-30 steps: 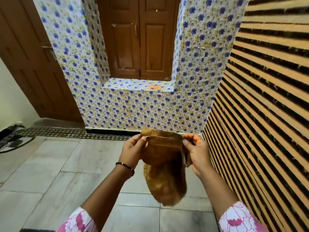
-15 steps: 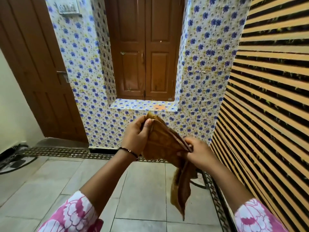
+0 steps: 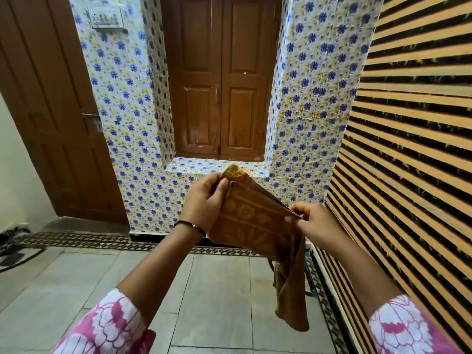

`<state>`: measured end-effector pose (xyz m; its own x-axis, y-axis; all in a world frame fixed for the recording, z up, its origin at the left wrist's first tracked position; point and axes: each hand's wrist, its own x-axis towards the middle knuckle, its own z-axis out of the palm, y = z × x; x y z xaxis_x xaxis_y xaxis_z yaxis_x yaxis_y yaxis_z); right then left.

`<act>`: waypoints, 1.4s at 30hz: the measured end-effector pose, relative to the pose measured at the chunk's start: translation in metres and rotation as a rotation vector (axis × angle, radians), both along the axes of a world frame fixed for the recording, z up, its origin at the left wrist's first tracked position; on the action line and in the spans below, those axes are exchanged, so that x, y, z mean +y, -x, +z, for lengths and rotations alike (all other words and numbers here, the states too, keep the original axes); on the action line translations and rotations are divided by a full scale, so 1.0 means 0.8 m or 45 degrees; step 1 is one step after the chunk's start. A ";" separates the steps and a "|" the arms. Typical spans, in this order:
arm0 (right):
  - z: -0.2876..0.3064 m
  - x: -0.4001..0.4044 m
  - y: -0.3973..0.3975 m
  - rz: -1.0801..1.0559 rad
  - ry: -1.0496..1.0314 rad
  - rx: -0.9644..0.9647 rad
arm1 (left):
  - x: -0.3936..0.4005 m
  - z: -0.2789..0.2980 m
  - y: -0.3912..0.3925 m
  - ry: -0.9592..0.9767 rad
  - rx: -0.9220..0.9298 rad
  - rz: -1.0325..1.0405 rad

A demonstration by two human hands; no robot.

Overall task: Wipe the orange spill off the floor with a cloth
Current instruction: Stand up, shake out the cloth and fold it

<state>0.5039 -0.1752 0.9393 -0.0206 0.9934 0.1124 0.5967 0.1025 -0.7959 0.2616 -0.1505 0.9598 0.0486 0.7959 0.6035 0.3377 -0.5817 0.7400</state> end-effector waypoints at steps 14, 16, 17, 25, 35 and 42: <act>0.009 0.002 0.075 0.178 0.305 1.378 | 0.073 -0.008 -0.020 0.610 0.448 0.327; 0.005 0.005 0.078 0.237 0.316 1.425 | 0.052 -0.040 -0.018 0.872 0.432 0.210; 0.003 0.007 0.078 0.254 0.323 1.462 | 0.037 -0.050 -0.018 1.058 0.381 0.093; -0.007 0.016 0.069 0.209 0.317 1.562 | 0.009 -0.077 -0.003 1.487 -0.346 -0.571; -0.005 0.013 0.039 0.195 0.273 1.158 | 0.015 -0.024 0.000 0.722 -0.285 -0.232; 0.000 0.007 0.045 0.039 0.245 0.968 | 0.031 -0.006 0.014 0.764 -0.162 -0.098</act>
<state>0.4681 -0.1698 0.9394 -0.0349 0.9971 -0.0676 -0.1202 -0.0713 -0.9902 0.2502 -0.1260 0.9548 0.0768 0.9954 0.0566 0.1990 -0.0709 0.9774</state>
